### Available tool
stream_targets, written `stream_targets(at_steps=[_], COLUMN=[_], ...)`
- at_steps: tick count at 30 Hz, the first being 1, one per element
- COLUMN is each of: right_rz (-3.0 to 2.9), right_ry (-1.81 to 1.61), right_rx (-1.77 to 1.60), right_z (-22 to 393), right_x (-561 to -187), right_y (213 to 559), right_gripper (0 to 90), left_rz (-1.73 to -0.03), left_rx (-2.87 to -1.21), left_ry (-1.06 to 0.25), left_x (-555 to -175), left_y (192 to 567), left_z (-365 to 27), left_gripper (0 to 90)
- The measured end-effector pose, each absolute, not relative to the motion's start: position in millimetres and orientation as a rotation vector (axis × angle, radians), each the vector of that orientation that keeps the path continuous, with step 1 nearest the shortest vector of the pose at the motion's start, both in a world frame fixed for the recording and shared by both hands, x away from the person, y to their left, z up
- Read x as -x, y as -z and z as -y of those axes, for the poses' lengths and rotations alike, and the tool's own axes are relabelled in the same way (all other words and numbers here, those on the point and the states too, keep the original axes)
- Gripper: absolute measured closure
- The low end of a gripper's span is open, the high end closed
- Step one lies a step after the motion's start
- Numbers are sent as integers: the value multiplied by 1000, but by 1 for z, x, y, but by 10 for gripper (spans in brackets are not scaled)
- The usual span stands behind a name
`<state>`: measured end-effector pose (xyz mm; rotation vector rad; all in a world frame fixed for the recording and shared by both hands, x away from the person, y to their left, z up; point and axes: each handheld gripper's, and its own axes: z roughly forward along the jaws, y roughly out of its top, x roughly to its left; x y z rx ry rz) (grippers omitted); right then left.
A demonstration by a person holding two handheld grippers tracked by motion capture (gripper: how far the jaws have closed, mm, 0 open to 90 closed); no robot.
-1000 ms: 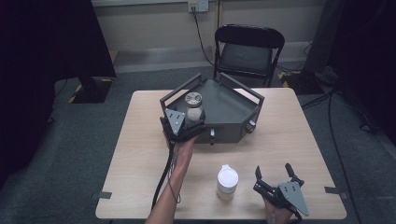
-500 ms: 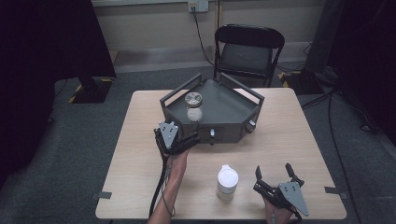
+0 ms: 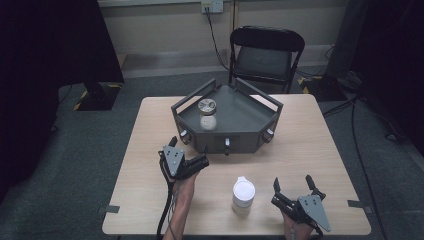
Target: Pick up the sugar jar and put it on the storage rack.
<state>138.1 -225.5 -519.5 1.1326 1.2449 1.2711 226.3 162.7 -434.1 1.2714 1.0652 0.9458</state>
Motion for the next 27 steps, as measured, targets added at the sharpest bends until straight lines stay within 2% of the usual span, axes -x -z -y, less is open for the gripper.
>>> stream_targets(at_steps=[13, 17, 21, 27], right_rz=[-1245, -1244, -1245, -1244], right_ry=[-1271, -1271, -1271, -1270], right_rx=[-1133, -1134, -1133, -1133], right_z=[225, 225, 225, 225], right_x=[-138, -138, -138, -138], right_y=[519, 519, 519, 519], right_gripper=[6, 6, 6, 6], left_rz=[-1042, -1044, -1042, -1073], left_rx=[-1267, -1259, -1270, -1253], left_ry=[-996, -998, -1054, -1052], left_x=[-197, -187, -176, -164], left_y=[455, 464, 478, 493], left_z=[-168, -169, -165, -168], left_gripper=[0, 0, 0, 0])
